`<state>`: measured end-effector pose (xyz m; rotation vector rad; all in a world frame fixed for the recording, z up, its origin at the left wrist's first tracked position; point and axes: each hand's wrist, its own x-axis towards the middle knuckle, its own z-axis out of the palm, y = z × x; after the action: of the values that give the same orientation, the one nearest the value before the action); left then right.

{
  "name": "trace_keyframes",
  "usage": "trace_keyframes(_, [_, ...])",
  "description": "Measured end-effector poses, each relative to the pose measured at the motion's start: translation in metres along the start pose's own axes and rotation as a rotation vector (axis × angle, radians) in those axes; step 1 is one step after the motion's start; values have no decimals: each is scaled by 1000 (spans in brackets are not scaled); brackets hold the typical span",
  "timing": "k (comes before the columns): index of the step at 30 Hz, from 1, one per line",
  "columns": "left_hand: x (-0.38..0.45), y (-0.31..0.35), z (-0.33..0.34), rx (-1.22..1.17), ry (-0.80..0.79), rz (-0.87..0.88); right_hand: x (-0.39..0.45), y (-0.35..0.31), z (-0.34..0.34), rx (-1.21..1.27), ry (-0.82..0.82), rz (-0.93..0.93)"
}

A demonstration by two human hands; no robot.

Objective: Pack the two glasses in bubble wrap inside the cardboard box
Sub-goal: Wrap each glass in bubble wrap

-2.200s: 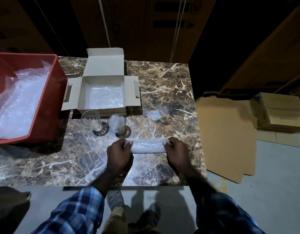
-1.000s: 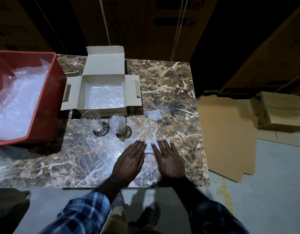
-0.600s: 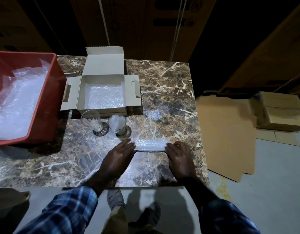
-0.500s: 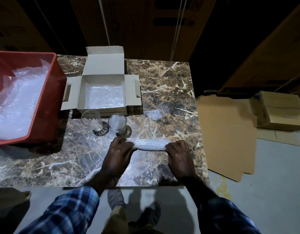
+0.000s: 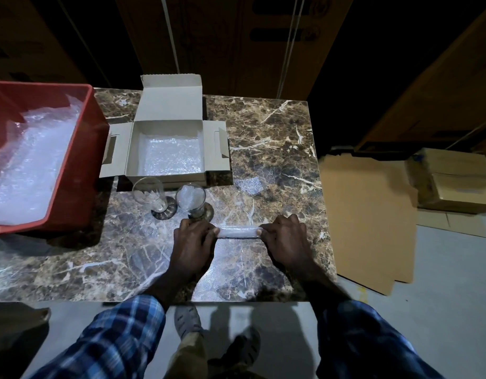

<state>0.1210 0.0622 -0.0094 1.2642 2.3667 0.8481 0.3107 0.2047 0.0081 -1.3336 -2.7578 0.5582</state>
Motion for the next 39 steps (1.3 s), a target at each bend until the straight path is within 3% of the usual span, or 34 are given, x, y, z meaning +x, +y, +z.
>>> trace_keyframes(6, [8,8,5,-4,61,-292,8,-13,2,211,-2,331])
trace_keyframes(10, [7,19,10,-38,133,-388,3,-20,9,294,112,365])
trace_keyframes(18, [-1,26,19,-164,365,-500,5,-19,11,363,87,413])
trace_keyframes(20, [-5,30,21,-135,425,-437,8,-20,9,367,56,448])
trace_keyframes(22, [-16,37,22,-62,431,-221,10,-20,7,379,37,481])
trace_keyframes(25, [-33,42,33,110,252,201,12,-22,7,407,24,539])
trace_keyframes(27, [-38,37,46,220,106,329,12,-23,9,425,37,547])
trace_keyframes(31, [-43,32,52,396,-79,323,10,-24,13,446,104,512])
trace_keyframes(39, [-40,19,34,503,-136,227,3,-27,14,474,180,534])
